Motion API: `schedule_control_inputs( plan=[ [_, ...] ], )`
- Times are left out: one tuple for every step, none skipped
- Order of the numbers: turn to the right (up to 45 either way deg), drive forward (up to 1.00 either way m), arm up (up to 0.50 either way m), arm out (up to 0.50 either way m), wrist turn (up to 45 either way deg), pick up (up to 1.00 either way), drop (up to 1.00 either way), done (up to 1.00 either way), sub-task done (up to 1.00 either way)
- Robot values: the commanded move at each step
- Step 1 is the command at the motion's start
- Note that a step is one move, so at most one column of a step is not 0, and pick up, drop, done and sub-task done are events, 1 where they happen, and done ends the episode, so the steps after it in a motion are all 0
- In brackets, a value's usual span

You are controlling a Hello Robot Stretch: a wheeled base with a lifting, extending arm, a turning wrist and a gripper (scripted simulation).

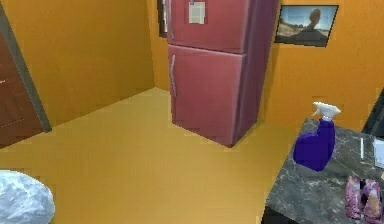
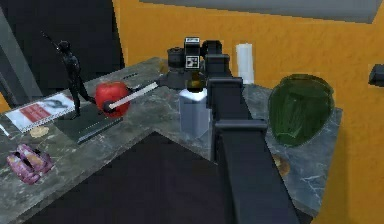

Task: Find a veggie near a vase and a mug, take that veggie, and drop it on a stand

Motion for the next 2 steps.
schedule_control_inputs(
  plan=[
    [0.0, 0.00, 0.00, 0.00, -45.0, 0.00, 0.00, 0.00, 0.00],
    [0.0, 0.00, 0.00, 0.00, -15.0, 0.00, 0.00, 0.00, 0.00]
  ],
)
